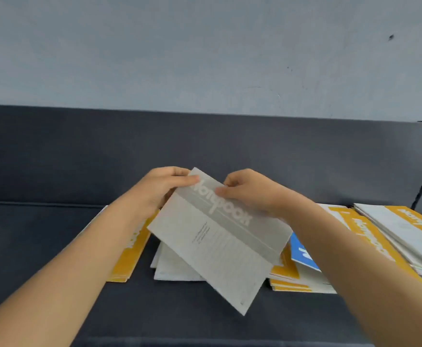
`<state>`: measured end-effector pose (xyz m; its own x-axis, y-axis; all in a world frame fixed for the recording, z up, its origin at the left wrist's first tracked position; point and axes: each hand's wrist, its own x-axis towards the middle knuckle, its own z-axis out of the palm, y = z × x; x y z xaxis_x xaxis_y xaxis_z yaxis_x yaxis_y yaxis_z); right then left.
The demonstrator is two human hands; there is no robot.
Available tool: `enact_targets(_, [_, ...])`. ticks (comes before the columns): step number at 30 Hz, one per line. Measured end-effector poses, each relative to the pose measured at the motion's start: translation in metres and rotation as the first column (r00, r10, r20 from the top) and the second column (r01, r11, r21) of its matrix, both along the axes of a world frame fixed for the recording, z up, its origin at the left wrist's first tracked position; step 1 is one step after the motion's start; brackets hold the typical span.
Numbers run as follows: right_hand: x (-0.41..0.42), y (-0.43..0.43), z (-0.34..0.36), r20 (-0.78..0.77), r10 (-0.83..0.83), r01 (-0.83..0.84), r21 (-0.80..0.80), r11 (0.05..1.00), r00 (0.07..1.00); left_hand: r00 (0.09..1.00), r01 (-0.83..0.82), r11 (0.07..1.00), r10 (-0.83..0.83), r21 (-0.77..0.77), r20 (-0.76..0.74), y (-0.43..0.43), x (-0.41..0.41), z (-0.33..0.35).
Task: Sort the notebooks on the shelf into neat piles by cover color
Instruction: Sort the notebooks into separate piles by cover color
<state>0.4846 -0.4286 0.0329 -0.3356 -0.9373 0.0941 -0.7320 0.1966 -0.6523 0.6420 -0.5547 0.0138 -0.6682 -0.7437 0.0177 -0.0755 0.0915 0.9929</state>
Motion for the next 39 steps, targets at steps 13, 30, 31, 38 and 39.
enact_targets(13, [0.059,-0.049,-0.080,-0.477,-0.251,0.358,0.148,0.922,0.842,0.501,0.700,0.487,0.187,-0.523,0.845,0.008,0.025,-0.080])
enact_targets(30, [-0.123,0.108,-0.054,-0.555,-0.484,0.669,0.191,0.718,0.677,0.920,0.238,0.922,-0.112,-0.306,0.376,0.110,-0.127,-0.042])
enact_targets(31, [-0.131,0.116,-0.058,-0.524,-0.490,0.673,0.240,0.699,0.696,0.925,0.228,0.943,-0.131,-0.244,0.356,0.116,-0.137,-0.045])
enact_targets(38, [-0.169,0.135,-0.063,-0.375,-0.563,0.637,0.103,0.764,0.736,0.963,0.015,0.970,0.052,-0.241,0.266,0.162,-0.213,-0.063])
enact_targets(39, [-0.174,0.131,-0.062,-0.355,-0.555,0.622,0.105,0.776,0.752,0.956,-0.005,0.960,0.087,-0.279,0.280,0.164,-0.219,-0.063])
